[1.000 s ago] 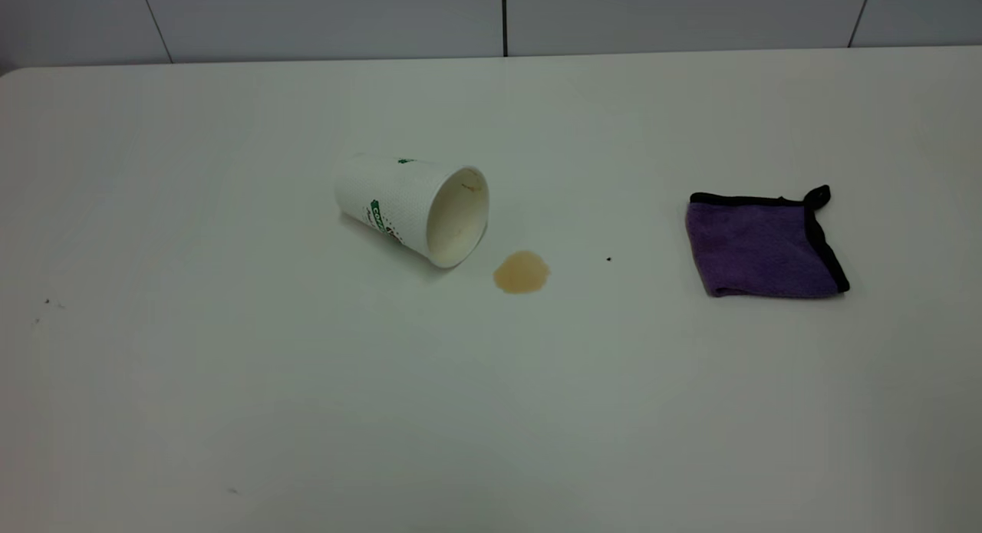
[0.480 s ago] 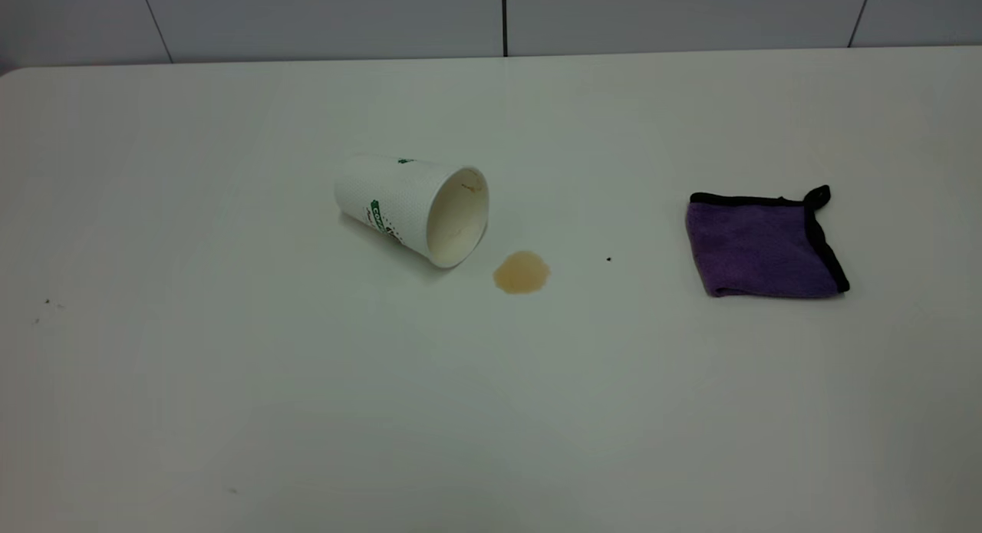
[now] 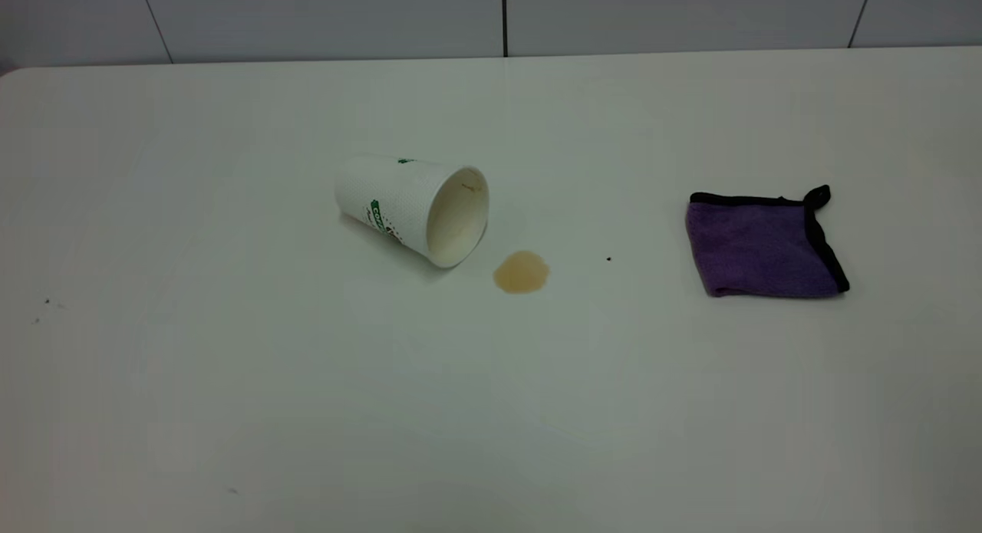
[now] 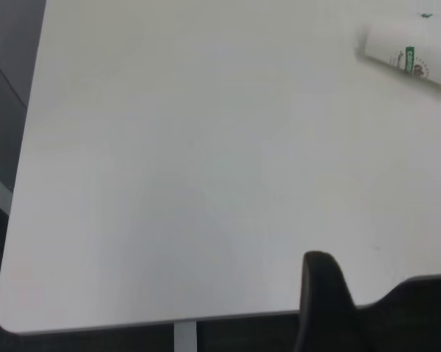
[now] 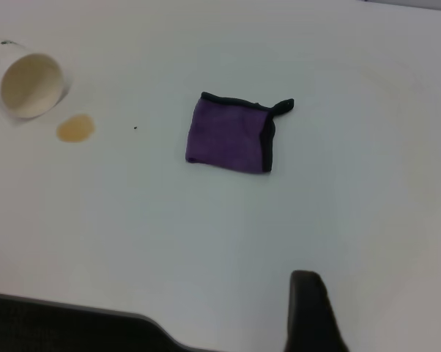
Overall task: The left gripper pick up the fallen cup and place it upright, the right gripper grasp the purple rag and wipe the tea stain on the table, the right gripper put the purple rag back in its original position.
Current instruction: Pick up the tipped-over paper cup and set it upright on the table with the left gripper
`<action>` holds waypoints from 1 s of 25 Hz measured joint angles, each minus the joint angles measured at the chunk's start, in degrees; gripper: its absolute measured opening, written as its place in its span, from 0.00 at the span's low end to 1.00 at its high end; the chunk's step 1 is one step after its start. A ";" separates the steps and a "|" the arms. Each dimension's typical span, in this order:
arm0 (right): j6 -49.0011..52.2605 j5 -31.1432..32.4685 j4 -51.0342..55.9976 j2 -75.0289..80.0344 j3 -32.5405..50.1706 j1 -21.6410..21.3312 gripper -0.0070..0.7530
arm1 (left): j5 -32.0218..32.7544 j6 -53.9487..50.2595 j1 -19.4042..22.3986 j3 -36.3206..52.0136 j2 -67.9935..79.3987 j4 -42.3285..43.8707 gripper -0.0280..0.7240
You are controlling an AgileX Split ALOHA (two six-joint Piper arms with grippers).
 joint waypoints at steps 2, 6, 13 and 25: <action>0.00 0.00 0.00 0.00 0.00 0.00 0.66 | -2.26 -0.12 0.00 -1.31 3.01 -0.46 0.64; 0.00 0.00 0.00 0.00 0.00 0.00 0.66 | -9.95 -0.20 0.05 -3.87 12.29 -0.46 0.65; 0.00 0.00 0.00 0.00 0.00 0.00 0.66 | -19.66 1.40 0.11 -9.10 33.51 -0.46 0.65; 0.00 0.00 0.00 0.00 0.00 0.00 0.66 | -30.33 3.22 -4.08 -14.53 64.07 -0.08 0.65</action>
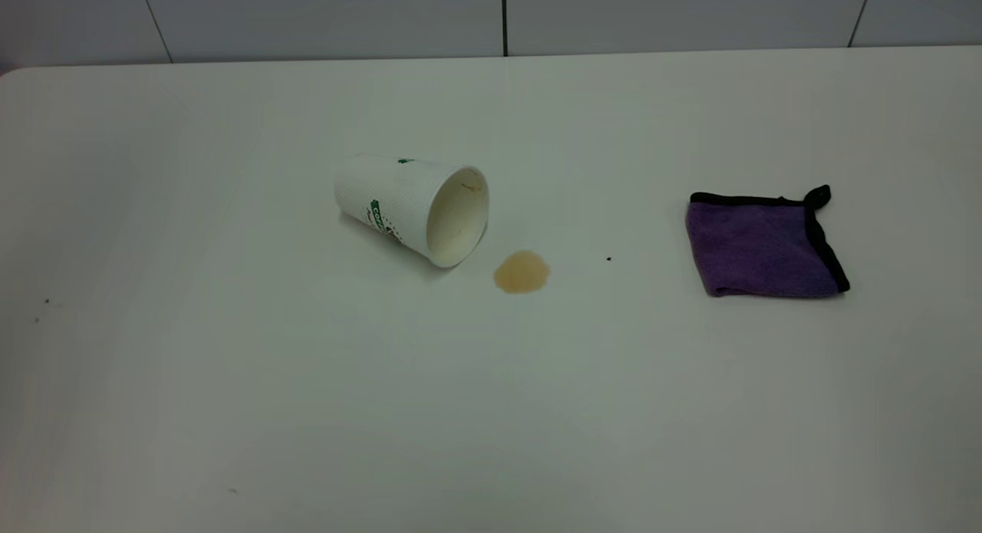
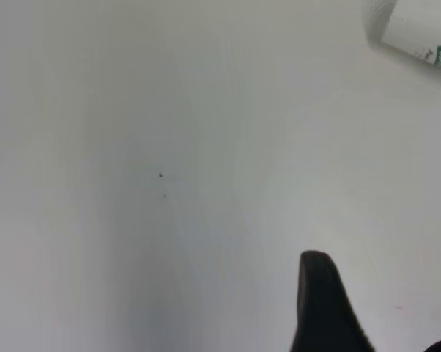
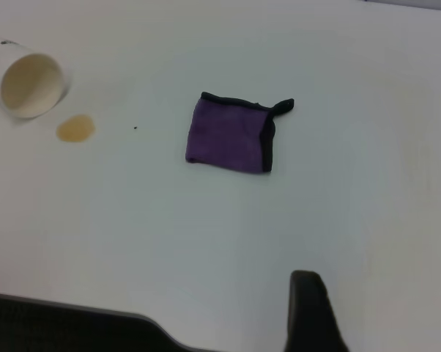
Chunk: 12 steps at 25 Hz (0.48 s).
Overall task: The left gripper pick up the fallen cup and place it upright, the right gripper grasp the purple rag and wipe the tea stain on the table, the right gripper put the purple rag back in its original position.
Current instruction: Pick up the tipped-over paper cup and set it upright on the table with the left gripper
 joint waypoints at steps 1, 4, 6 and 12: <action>0.00 0.00 0.00 0.00 0.00 0.00 0.66 | -1.21 0.00 -1.48 -0.04 1.73 0.53 0.65; 0.00 0.00 0.00 0.00 0.00 0.00 0.66 | -4.27 -0.95 -5.66 -0.22 8.05 2.16 0.65; 0.00 0.00 0.00 0.00 0.00 0.00 0.66 | -5.76 -2.20 -8.26 -0.29 11.91 3.57 0.65; 0.00 0.00 0.00 0.00 0.00 0.00 0.66 | -7.54 -9.14 -16.96 -2.63 23.11 11.44 0.65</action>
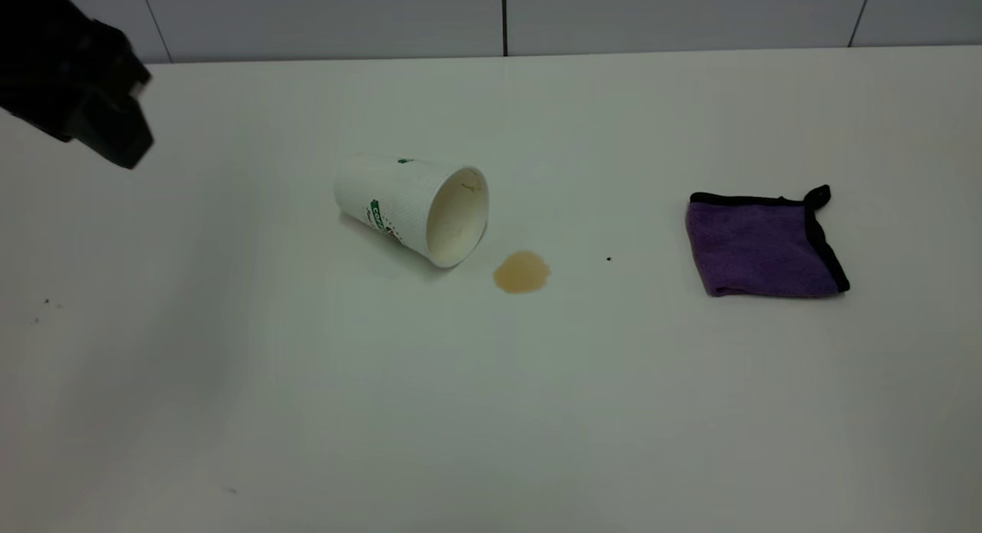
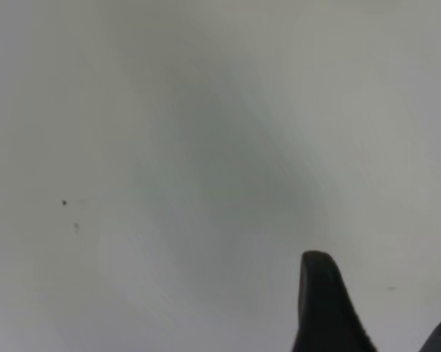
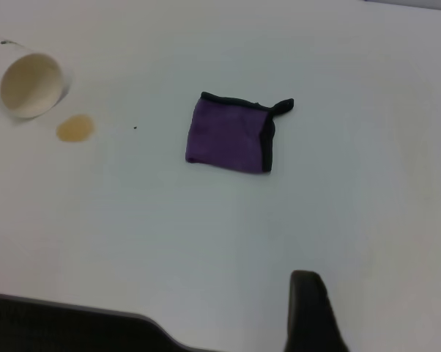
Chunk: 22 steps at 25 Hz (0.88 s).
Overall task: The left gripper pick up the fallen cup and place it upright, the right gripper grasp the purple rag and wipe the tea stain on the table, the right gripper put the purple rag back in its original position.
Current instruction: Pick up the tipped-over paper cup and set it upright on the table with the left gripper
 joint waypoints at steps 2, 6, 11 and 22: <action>0.00 0.00 0.00 0.00 0.00 0.00 0.66 | 0.01 -3.70 -2.77 -2.88 4.26 3.20 0.65; 0.00 0.00 0.00 0.00 0.00 0.00 0.66 | 1.69 -11.11 -7.37 -10.23 11.80 9.82 0.65; 0.00 0.00 0.00 0.00 0.00 0.00 0.66 | 4.03 -14.87 -12.26 -21.71 21.97 13.35 0.65; 0.00 0.00 0.00 0.00 0.00 0.00 0.66 | 11.57 -20.70 -18.66 -45.65 42.87 19.50 0.65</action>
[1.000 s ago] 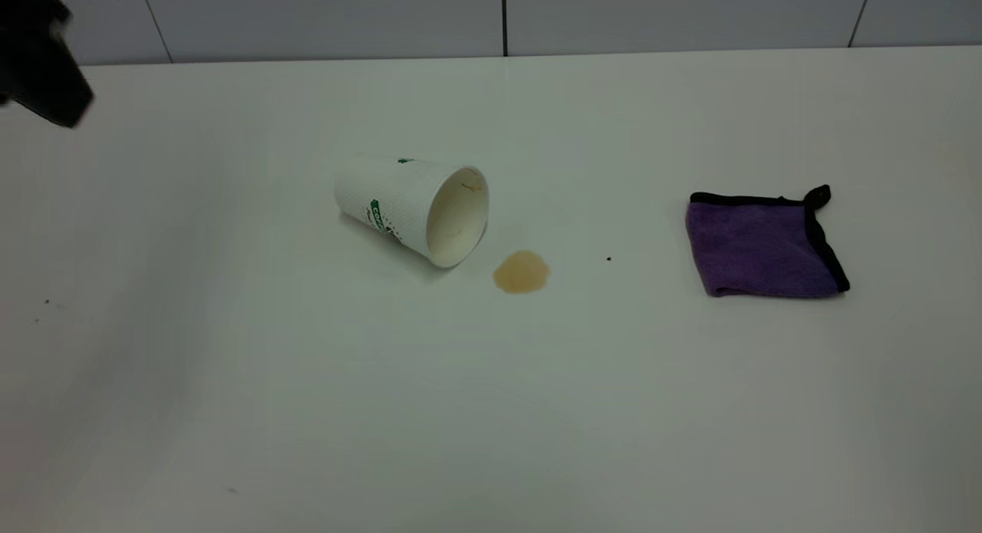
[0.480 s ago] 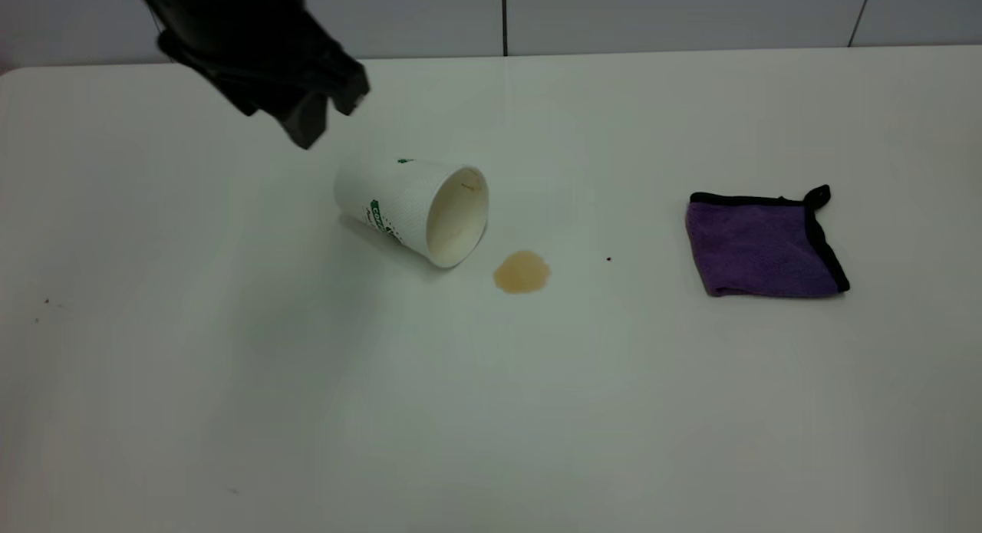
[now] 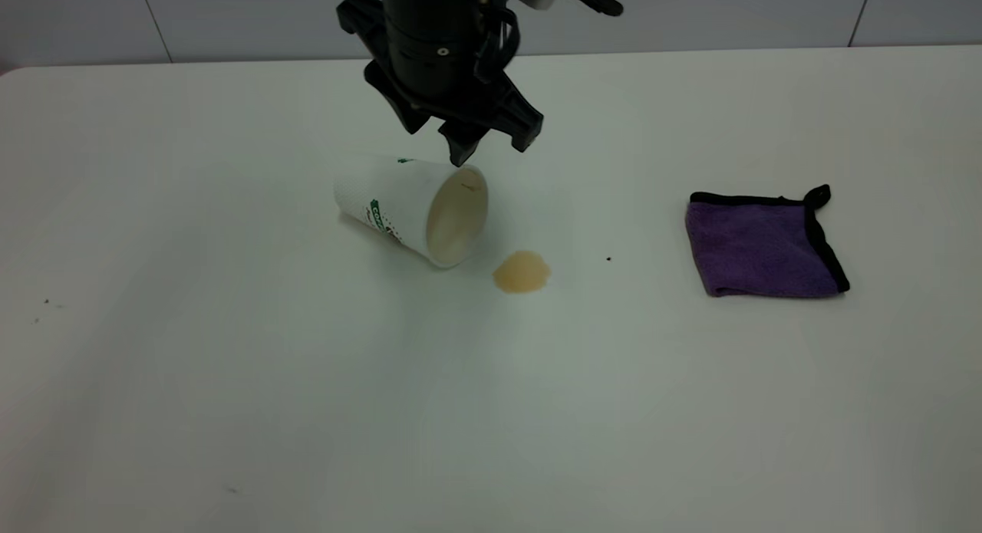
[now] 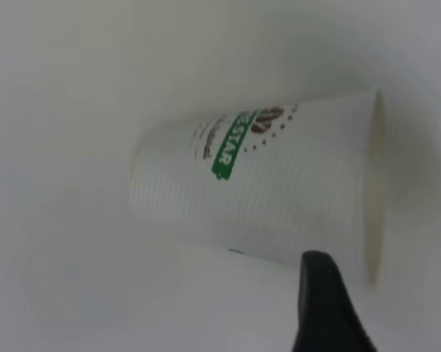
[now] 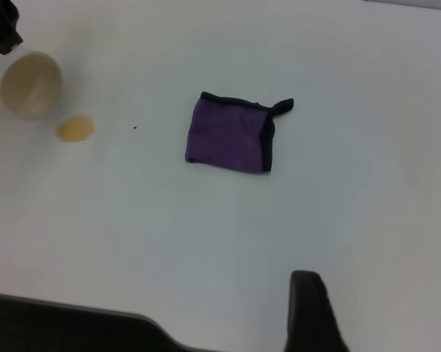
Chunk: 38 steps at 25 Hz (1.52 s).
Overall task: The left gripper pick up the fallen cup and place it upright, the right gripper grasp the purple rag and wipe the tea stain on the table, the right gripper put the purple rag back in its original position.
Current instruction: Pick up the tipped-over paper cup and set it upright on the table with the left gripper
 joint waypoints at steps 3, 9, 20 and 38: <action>0.00 0.00 0.00 0.00 0.00 0.00 0.66 | 2.63 -4.44 -2.07 -3.36 2.64 5.66 0.65; 0.00 0.00 0.00 0.00 0.00 0.00 0.66 | 4.02 -16.64 -5.15 -4.00 6.45 17.89 0.65; 0.00 -0.02 0.00 0.00 0.00 0.00 0.66 | 5.32 -26.97 -5.86 -4.04 11.36 27.26 0.65; 0.00 -0.02 0.00 0.00 0.00 0.00 0.66 | 7.60 -29.22 -5.80 -4.07 15.41 30.28 0.65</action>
